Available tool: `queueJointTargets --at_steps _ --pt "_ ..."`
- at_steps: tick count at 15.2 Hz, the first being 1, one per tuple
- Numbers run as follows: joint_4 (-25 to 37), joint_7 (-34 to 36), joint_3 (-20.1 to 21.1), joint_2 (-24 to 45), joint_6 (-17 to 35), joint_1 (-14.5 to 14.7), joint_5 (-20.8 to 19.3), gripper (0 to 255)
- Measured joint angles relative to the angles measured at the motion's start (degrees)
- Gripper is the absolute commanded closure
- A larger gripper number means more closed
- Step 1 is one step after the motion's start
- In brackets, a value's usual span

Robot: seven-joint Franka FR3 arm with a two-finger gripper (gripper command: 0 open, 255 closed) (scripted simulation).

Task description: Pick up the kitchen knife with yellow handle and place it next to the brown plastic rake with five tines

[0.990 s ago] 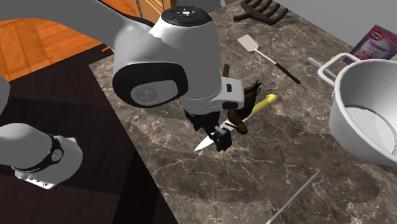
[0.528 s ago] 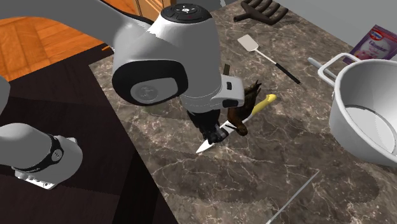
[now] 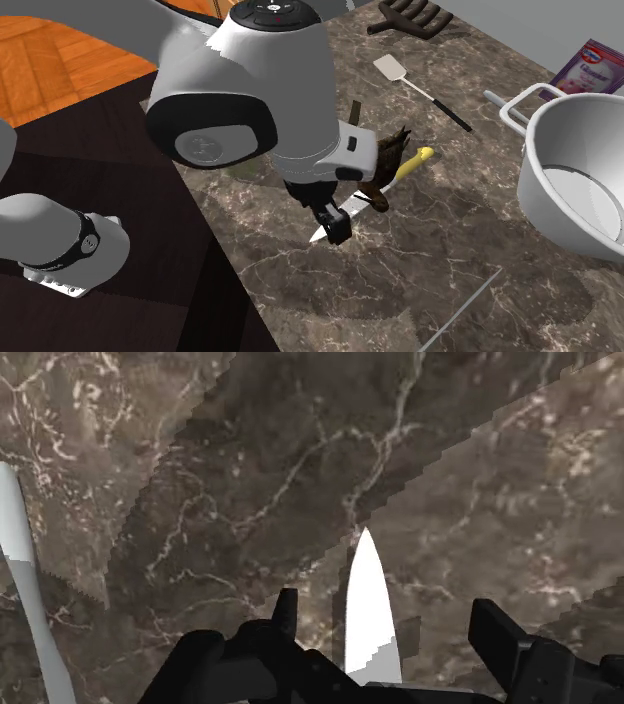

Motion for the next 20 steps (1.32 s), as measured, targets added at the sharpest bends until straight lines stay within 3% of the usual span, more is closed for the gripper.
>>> queueJointTargets --at_steps 3,10,16,17,20 --pt "-1.66 4.55 -0.47 -3.42 -1.68 -0.72 1.75 0" --pt "-3.06 5.88 -0.84 -0.06 3.03 -1.27 1.07 0" --pt "-3.04 5.99 -0.86 0.53 3.64 -1.31 0.95 0" --pt "-3.04 5.99 -0.86 0.53 3.64 -1.31 0.95 255" --pt "-3.01 6.02 -0.54 0.19 3.55 -1.04 1.06 255"
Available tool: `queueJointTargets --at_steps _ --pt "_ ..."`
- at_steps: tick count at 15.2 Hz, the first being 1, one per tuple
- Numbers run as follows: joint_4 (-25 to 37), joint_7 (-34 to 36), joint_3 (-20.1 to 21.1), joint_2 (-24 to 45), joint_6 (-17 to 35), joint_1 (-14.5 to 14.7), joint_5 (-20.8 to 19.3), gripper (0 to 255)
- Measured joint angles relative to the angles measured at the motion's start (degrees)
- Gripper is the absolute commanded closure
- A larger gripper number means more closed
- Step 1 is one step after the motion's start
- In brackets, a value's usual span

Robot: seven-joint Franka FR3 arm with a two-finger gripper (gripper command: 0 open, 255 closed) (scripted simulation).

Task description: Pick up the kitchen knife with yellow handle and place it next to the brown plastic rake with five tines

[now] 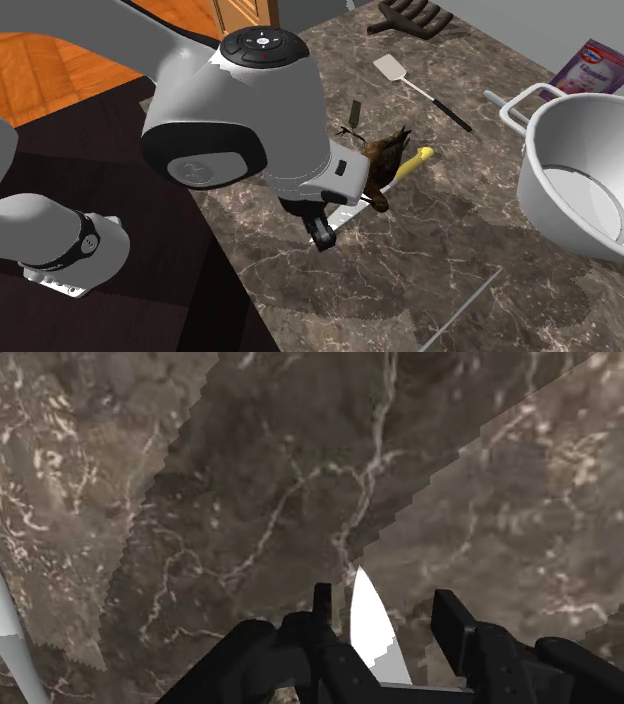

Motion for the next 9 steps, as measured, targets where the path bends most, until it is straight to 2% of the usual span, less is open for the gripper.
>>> queueJointTargets --at_steps 8,9 --pt "0.28 -0.18 -0.27 0.08 -0.28 -0.22 0.02 255" --pt "0.29 -0.18 -0.27 0.07 -0.28 -0.22 0.02 0"
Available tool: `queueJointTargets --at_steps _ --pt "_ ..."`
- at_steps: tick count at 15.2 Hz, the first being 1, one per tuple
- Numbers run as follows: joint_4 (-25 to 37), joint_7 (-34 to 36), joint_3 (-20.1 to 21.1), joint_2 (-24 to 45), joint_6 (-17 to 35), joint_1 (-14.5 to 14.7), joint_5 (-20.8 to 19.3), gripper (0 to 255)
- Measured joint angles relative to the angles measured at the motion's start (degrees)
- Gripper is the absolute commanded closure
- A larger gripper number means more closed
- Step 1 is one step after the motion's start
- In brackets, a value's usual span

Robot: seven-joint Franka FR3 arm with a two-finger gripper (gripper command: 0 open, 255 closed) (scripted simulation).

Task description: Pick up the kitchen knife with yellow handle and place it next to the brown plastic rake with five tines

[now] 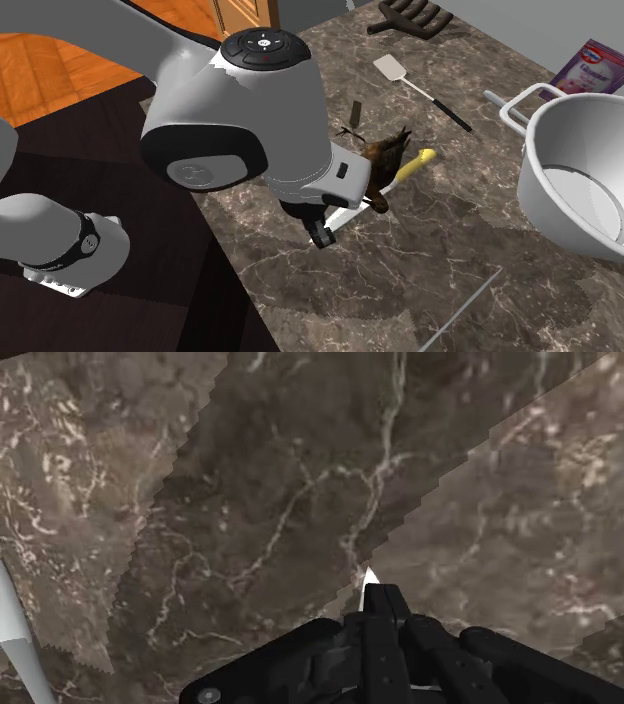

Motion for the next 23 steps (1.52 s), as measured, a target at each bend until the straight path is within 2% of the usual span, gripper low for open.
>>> queueJointTargets --at_steps 2,5,12,17,23 --pt "1.18 0.31 0.22 0.83 -0.47 0.22 0.23 0" --pt "7.08 2.05 1.43 4.95 -2.99 1.4 1.32 0" --pt "25.26 5.18 3.46 16.59 -11.2 3.73 3.68 0" --pt "40.49 7.36 4.48 26.09 -17.95 5.48 4.76 0" --pt "65.72 9.18 5.14 40.96 -29.35 7.71 5.75 0"
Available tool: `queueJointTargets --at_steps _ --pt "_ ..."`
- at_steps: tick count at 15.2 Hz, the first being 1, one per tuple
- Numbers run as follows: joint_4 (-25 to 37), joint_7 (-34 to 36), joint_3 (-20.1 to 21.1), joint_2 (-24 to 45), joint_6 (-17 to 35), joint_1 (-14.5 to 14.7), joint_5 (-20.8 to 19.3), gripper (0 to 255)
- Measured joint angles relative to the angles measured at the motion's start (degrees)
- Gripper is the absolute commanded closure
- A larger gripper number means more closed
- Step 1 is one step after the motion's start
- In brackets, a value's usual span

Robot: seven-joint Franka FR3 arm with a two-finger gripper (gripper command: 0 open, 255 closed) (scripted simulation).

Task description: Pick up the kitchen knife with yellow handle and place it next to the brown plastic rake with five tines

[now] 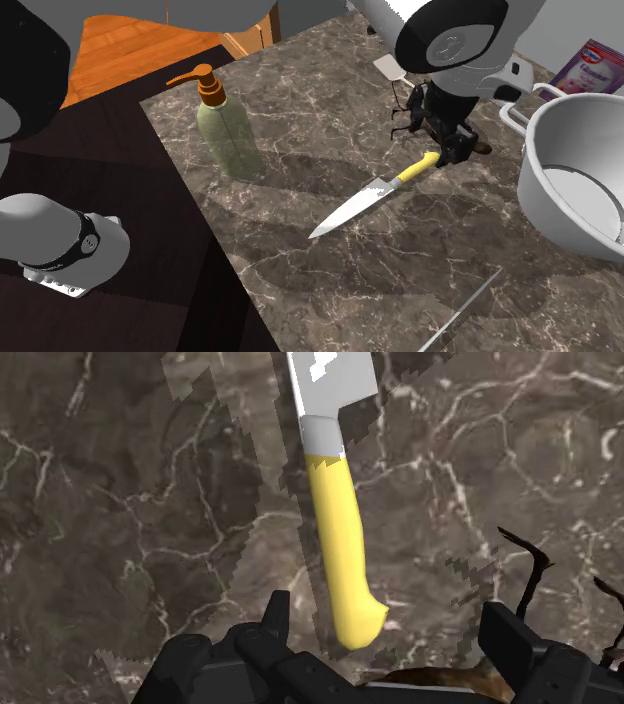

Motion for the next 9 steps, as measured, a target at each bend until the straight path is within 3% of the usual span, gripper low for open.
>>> queueJointTargets --at_steps 3,9 --pt "3.6 0.29 0.02 3.09 -0.66 0.34 0.07 0" --pt "2.61 0.36 -0.08 4.73 1.93 0.27 -0.03 0"
